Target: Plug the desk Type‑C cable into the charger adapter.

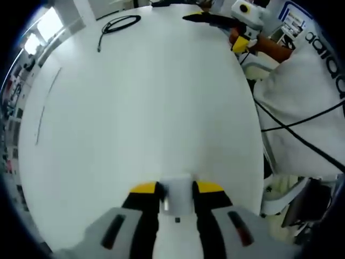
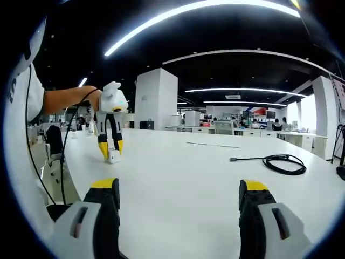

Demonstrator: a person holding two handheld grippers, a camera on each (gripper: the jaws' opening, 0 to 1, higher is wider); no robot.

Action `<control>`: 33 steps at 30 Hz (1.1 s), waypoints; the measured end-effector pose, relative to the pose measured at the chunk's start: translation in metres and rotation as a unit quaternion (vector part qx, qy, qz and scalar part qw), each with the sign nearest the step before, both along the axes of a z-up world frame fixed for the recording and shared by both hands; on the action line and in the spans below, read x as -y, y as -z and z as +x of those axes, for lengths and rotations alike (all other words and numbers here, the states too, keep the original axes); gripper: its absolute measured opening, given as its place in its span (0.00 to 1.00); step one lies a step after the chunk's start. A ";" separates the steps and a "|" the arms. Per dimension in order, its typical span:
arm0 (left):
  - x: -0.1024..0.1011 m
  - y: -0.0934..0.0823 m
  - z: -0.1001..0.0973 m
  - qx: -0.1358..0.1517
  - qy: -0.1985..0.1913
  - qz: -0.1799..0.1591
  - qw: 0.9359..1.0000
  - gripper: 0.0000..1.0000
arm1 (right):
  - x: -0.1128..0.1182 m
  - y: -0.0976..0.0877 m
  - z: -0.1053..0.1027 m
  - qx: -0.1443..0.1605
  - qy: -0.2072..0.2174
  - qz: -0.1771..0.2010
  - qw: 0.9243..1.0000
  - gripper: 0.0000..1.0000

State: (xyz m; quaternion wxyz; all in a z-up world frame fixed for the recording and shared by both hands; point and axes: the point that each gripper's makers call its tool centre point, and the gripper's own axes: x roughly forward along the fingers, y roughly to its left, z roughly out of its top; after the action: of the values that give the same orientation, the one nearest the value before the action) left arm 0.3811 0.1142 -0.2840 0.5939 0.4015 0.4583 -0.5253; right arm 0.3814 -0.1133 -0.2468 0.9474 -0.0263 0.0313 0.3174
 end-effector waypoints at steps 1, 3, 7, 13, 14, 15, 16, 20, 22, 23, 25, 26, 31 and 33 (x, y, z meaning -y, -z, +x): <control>0.000 0.000 0.000 0.000 0.000 0.000 1.000 0.24 | 0.000 0.000 0.000 0.000 0.000 -0.001 1.000 0.93; 0.001 0.000 -0.001 0.000 0.001 0.000 1.000 0.24 | 0.001 0.001 0.000 0.000 -0.001 -0.001 1.000 0.93; -0.004 0.000 0.005 -0.001 0.001 -0.003 1.000 0.24 | 0.003 0.002 0.000 -0.001 0.001 -0.002 1.000 0.93; -0.006 -0.002 0.008 -0.003 -0.002 -0.019 1.000 0.24 | 0.005 0.003 0.000 -0.003 0.001 -0.002 1.000 0.92; -0.006 -0.002 0.007 -0.003 -0.002 -0.022 1.000 0.24 | 0.004 0.004 0.000 -0.004 0.000 -0.002 1.000 0.92; -0.006 -0.002 0.007 -0.003 -0.001 -0.025 1.000 0.24 | 0.004 0.004 0.001 -0.004 0.000 -0.002 1.000 0.92; -0.006 -0.003 0.007 -0.002 -0.001 -0.029 1.000 0.24 | 0.004 0.004 0.001 -0.004 -0.001 -0.002 1.000 0.92; -0.005 -0.010 0.010 0.000 -0.006 -0.053 0.999 0.23 | 0.001 0.003 0.001 -0.004 -0.002 -0.002 1.000 0.92; 0.000 -0.016 0.011 0.001 -0.013 -0.079 0.997 0.22 | 0.002 0.003 0.001 -0.005 -0.001 0.000 1.000 0.92; 0.002 -0.021 0.012 0.001 -0.019 -0.100 0.995 0.22 | 0.001 0.003 0.001 -0.006 -0.002 0.002 1.000 0.92; -0.003 -0.024 0.019 -0.002 -0.030 -0.122 0.992 0.22 | 0.002 0.003 0.002 -0.007 -0.001 0.007 1.000 0.92; -0.004 -0.027 0.018 -0.001 -0.033 -0.129 0.991 0.22 | 0.002 0.003 0.002 -0.007 -0.001 0.008 1.000 0.92; -0.008 -0.033 0.024 0.019 -0.061 -0.186 0.981 0.23 | 0.000 0.004 0.001 -0.009 -0.002 0.005 1.000 0.92; -0.006 -0.036 0.030 0.041 -0.079 -0.217 0.972 0.23 | -0.001 0.005 0.001 -0.010 -0.002 0.005 1.000 0.92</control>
State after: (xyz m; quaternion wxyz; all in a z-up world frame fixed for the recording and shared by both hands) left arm 0.4110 0.1202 -0.2480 0.7246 0.2474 0.3389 -0.5467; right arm 0.3828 -0.1125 -0.2516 0.9464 -0.0187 0.0393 0.3201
